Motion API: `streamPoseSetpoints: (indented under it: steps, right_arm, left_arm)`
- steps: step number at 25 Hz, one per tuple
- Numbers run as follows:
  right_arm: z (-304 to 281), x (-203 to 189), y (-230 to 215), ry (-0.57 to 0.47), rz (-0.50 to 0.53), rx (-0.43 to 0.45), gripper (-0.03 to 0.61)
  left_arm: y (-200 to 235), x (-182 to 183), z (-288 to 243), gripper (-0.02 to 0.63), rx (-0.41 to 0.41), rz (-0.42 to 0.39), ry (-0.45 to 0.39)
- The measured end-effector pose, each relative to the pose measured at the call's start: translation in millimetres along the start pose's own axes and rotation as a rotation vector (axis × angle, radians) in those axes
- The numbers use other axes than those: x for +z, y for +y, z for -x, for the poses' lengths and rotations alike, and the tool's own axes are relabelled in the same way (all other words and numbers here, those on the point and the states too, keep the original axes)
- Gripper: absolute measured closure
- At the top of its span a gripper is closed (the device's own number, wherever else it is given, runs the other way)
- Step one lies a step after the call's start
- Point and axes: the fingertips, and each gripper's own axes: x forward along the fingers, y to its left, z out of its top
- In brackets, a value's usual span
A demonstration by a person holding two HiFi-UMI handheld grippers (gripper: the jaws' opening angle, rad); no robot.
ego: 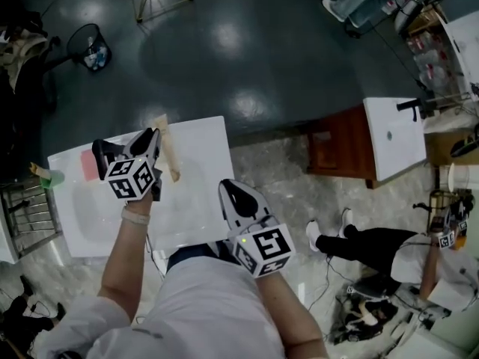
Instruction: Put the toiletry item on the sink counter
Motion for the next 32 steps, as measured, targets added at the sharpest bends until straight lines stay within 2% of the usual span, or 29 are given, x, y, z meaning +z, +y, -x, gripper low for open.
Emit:
streamPoseSetpoints:
  steps: [2,5,12,20,26,32]
  right_arm:
    - [0,5,4,-0.012,0.009,0.020,0.554]
    - [6,16,7,-0.025,0.016,0.044,0.554]
    - [11,33,22,-0.050,0.037,0.123,0.554]
    - [15,41,50,-0.079,0.041,0.202,0.554]
    - [23,48,74,-0.108,0.057,0.265,0.554]
    - [38,62,95,-0.130,0.083,0.334,0.554]
  left_arm:
    - [-8,12,17,0.571,-0.003,-0.012,-0.033]
    - [-28,27,40,0.594,-0.023,-0.022,-0.060]
    - [-59,47,90,0.595,-0.043,-0.067,-0.094]
    - [-82,46,145,0.597,-0.069,-0.026,-0.115]
    - [-111,48,187,0.597,-0.106,-0.111,-0.118]
    - [-125,57,222,0.597,-0.095,-0.120,-0.156]
